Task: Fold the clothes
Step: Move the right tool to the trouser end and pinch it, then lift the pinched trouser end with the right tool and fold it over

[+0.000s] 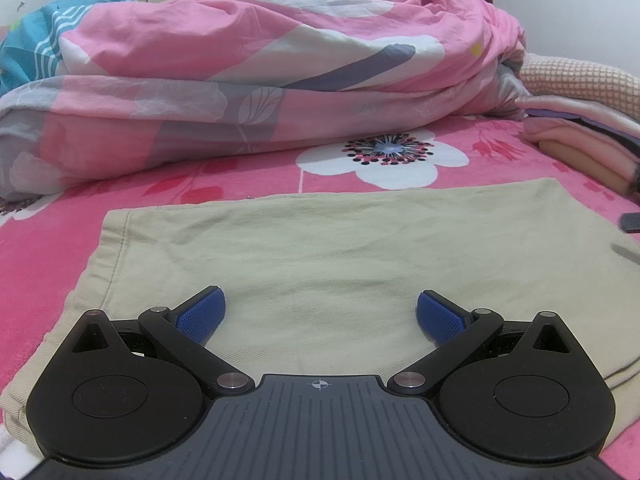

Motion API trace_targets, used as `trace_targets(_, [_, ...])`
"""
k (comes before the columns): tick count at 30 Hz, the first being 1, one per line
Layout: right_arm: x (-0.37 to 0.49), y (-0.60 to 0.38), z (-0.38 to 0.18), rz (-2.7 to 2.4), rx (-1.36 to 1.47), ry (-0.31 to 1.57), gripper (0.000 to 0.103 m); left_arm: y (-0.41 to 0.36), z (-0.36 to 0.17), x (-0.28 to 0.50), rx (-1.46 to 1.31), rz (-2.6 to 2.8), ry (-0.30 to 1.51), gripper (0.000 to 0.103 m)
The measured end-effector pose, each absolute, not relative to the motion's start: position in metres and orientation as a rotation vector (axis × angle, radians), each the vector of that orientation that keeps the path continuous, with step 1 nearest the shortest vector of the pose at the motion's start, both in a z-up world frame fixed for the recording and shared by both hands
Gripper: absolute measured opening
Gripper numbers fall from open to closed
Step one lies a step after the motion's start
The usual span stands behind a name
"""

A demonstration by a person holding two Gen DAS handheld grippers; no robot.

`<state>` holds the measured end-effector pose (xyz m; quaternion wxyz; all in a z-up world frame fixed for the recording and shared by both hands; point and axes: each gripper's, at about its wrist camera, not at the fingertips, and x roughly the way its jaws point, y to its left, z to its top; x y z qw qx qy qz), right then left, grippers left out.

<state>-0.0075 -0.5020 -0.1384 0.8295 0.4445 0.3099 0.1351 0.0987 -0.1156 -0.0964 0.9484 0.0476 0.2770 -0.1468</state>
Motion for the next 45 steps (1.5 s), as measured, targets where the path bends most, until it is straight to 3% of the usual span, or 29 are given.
trace_targets(2, [-0.002, -0.505, -0.143, 0.297, 0.974, 0.657, 0.033, -0.116, -0.096, 0.099, 0.097, -0.298, 0.564, 0.103])
trace_targets(4, [0.004, -0.507, -0.147, 0.307, 1.005, 0.656, 0.029, -0.116, -0.096, 0.099, 0.096, -0.298, 0.563, 0.103])
trace_targets(12, [0.005, -0.499, -0.149, 0.323, 1.002, 0.667, 0.027, -0.117, -0.097, 0.099, 0.098, -0.294, 0.562, 0.103])
trace_targets(14, [0.009, -0.498, -0.148, 0.319, 1.015, 0.676, 0.019, -0.117, -0.096, 0.099, 0.098, -0.294, 0.563, 0.103])
trace_targets(19, [0.011, -0.49, -0.126, 0.317, 0.995, 0.667, 0.011, -0.117, -0.096, 0.098, 0.099, -0.293, 0.563, 0.103])
trace_targets(31, [0.033, -0.42, -0.016, 0.424, 0.737, 0.656, 0.011, -0.118, -0.096, 0.098, 0.099, -0.289, 0.561, 0.103])
trace_targets(45, [0.067, -0.316, 0.053, 0.532, 0.568, 0.73, 0.011, -0.119, -0.098, 0.098, 0.09, -0.29, 0.557, 0.103])
